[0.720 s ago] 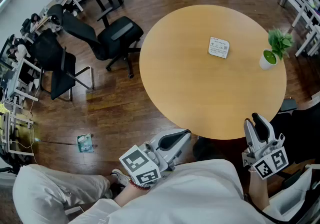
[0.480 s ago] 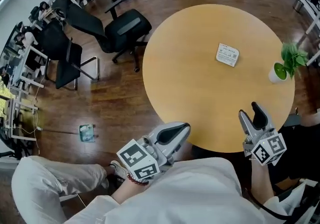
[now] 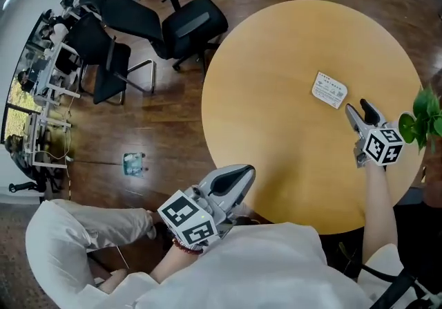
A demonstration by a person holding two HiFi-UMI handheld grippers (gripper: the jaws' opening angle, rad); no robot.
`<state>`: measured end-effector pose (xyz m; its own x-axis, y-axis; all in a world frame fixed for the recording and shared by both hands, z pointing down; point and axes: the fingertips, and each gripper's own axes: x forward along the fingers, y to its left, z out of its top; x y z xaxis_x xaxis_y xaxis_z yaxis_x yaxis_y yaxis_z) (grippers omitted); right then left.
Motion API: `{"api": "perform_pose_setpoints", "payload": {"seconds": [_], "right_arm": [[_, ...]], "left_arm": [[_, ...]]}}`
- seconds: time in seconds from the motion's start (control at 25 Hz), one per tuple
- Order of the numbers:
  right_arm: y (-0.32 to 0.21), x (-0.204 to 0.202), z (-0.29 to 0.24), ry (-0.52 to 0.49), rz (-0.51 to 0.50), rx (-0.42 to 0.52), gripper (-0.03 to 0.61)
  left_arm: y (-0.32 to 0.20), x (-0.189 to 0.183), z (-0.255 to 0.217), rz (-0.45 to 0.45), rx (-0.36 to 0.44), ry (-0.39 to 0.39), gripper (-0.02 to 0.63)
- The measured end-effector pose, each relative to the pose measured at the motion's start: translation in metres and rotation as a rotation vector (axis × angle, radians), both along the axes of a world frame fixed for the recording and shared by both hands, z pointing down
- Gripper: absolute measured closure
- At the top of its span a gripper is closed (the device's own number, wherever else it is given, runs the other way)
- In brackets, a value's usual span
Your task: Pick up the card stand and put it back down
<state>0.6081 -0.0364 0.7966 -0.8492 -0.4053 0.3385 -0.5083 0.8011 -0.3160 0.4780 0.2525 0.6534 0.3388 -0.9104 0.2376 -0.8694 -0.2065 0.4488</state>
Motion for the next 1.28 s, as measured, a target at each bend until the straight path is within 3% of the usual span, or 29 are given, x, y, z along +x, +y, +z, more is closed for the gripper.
{"api": "perform_pose_setpoints", "payload": {"seconds": [0.16, 0.36, 0.44, 0.48, 0.52, 0.72, 0.96, 1.28], "right_arm": [[-0.025, -0.036, 0.038, 0.009, -0.082, -0.005, 0.348], [-0.034, -0.075, 0.075, 0.059, -0.191, 0.002, 0.392], [-0.032, -0.087, 0.08, 0.088, -0.221, 0.005, 0.463], [-0.026, -0.09, 0.079, 0.086, -0.234, 0.0, 0.529], [-0.019, -0.091, 0.075, 0.075, -0.248, -0.005, 0.555], [0.017, -0.076, 0.018, 0.003, -0.258, -0.006, 0.559], [0.117, -0.026, -0.047, -0.095, -0.206, -0.014, 0.56], [0.289, 0.035, -0.102, -0.145, -0.034, -0.076, 0.56]], "left_arm": [[-0.001, -0.008, 0.047, -0.055, -0.096, -0.021, 0.614], [0.003, -0.02, 0.076, -0.099, -0.128, -0.015, 0.614], [0.003, -0.024, 0.082, -0.113, -0.139, -0.015, 0.614], [0.005, -0.024, 0.084, -0.116, -0.143, -0.019, 0.614], [0.007, -0.024, 0.085, -0.116, -0.143, -0.022, 0.614], [0.008, -0.025, 0.069, -0.101, -0.102, -0.012, 0.614], [0.041, -0.01, 0.041, -0.003, -0.012, -0.005, 0.614], [0.14, 0.0, 0.016, 0.097, 0.061, 0.057, 0.614]]}}
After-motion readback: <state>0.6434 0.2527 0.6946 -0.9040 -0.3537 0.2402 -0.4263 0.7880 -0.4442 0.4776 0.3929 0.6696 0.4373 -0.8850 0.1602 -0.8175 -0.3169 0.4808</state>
